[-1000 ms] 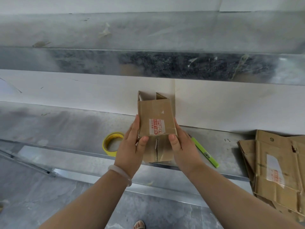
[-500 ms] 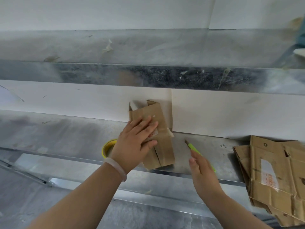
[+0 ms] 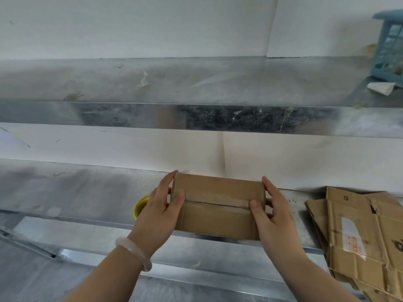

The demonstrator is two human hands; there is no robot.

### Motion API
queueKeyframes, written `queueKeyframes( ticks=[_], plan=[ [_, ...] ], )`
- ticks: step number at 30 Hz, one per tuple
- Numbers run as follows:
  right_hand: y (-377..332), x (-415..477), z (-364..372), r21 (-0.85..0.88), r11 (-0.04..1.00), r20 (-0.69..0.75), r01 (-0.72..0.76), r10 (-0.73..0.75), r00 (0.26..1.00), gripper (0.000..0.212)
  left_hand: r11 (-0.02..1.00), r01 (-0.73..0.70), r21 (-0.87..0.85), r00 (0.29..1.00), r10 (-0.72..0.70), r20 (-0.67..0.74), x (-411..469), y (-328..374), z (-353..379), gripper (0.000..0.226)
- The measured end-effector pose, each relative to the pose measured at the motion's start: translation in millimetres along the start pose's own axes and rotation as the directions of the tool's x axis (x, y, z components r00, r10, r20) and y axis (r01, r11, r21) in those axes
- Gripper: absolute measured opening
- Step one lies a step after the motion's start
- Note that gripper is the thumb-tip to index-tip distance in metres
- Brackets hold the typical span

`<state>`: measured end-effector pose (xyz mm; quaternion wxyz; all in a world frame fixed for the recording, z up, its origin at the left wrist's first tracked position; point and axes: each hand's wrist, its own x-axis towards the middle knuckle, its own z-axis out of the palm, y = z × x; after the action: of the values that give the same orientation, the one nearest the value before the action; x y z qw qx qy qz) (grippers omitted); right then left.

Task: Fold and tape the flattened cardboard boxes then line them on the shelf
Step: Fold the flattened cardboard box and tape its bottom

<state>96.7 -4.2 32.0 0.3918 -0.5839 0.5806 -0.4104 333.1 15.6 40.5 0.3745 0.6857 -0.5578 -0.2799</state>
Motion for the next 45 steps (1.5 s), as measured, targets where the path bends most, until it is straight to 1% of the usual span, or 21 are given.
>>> queueKeyframes(
  ticks=[2, 3, 5, 8, 10, 12, 13, 15, 18, 23, 26, 30, 33, 36, 39, 41, 42, 43, 45],
  plan=[
    [-3, 7, 6, -0.047, 0.999, 0.026, 0.011, -0.01, 1.0, 0.046, 0.998, 0.056, -0.017, 0.998, -0.056, -0.036, 9, -9, 1, 0.033],
    [-4, 10, 9, -0.062, 0.998, 0.04, 0.012, -0.009, 0.999, 0.044, 0.996, 0.082, -0.031, 0.995, -0.084, -0.057, 13, -13, 1, 0.032],
    [-6, 18, 18, -0.095, 0.996, 0.063, 0.0, 0.006, 0.998, 0.038, 0.988, 0.12, -0.094, 0.989, -0.127, -0.079, 20, -16, 2, 0.043],
    [-13, 34, 26, -0.1, 0.994, 0.084, -0.05, 0.059, 0.995, 0.024, 0.958, 0.18, -0.225, 0.981, -0.191, -0.028, 27, -14, 0, 0.049],
    [-17, 46, 30, -0.085, 0.993, 0.097, -0.081, 0.089, 0.991, 0.02, 0.94, 0.212, -0.269, 0.977, -0.212, 0.031, 32, -15, -3, 0.039],
    [-20, 58, 32, -0.089, 0.99, 0.125, -0.106, 0.117, 0.985, 0.018, 0.927, 0.243, -0.286, 0.97, -0.233, 0.067, 39, -17, -6, 0.018],
    [-21, 64, 33, -0.095, 0.987, 0.151, -0.126, 0.139, 0.979, 0.018, 0.924, 0.253, -0.288, 0.968, -0.243, 0.068, 42, -18, -6, 0.01],
    [-23, 73, 36, -0.104, 0.981, 0.181, -0.166, 0.183, 0.966, 0.017, 0.925, 0.255, -0.283, 0.967, -0.25, 0.052, 46, -21, -5, 0.004],
    [-21, 76, 43, -0.114, 0.971, 0.156, -0.212, 0.228, 0.961, 0.017, 0.931, 0.256, -0.259, 0.966, -0.252, 0.047, 54, -26, -7, 0.008],
    [6, 58, 58, -0.105, 0.949, 0.11, -0.298, 0.309, 0.945, 0.018, 0.956, 0.245, -0.163, 0.968, -0.231, 0.099, 63, -32, 0, 0.011],
    [13, 58, 58, -0.096, 0.952, 0.064, -0.292, 0.298, 0.952, 0.016, 0.959, 0.229, -0.169, 0.972, -0.215, 0.097, 66, -33, 10, 0.012],
    [16, 72, 55, -0.169, 0.944, 0.07, -0.282, 0.297, 0.952, 0.02, 0.96, 0.233, -0.153, 0.966, -0.21, 0.151, 80, -35, 13, 0.012],
    [18, 78, 55, -0.181, 0.942, 0.086, -0.283, 0.301, 0.95, 0.018, 0.962, 0.23, -0.143, 0.963, -0.204, 0.178, 87, -38, 15, 0.011],
    [17, 77, 55, -0.18, 0.947, 0.064, -0.265, 0.28, 0.958, 0.016, 0.972, 0.206, -0.109, 0.972, -0.19, 0.141, 89, -43, 18, 0.009],
    [14, 69, 51, -0.168, 0.963, -0.007, -0.21, 0.212, 0.977, 0.024, 0.975, 0.2, -0.098, 0.979, -0.196, 0.047, 86, -47, 20, 0.019],
    [14, 58, 46, -0.141, 0.978, -0.004, -0.151, 0.152, 0.988, 0.036, 0.981, 0.167, -0.096, 0.985, -0.171, -0.037, 82, -48, 19, 0.024],
    [15, 51, 44, -0.172, 0.979, 0.044, -0.112, 0.121, 0.992, 0.044, 0.988, 0.133, -0.081, 0.987, -0.14, -0.084, 79, -47, 19, 0.022],
    [16, 45, 43, -0.239, 0.968, 0.121, -0.071, 0.102, 0.987, 0.053, 0.994, 0.096, -0.051, 0.988, -0.101, -0.118, 77, -46, 19, 0.02],
    [16, 39, 39, -0.387, 0.922, 0.248, 0.007, 0.096, 0.964, 0.067, 0.999, 0.033, 0.026, 0.992, -0.03, -0.121, 73, -41, 15, 0.019]
  ],
)
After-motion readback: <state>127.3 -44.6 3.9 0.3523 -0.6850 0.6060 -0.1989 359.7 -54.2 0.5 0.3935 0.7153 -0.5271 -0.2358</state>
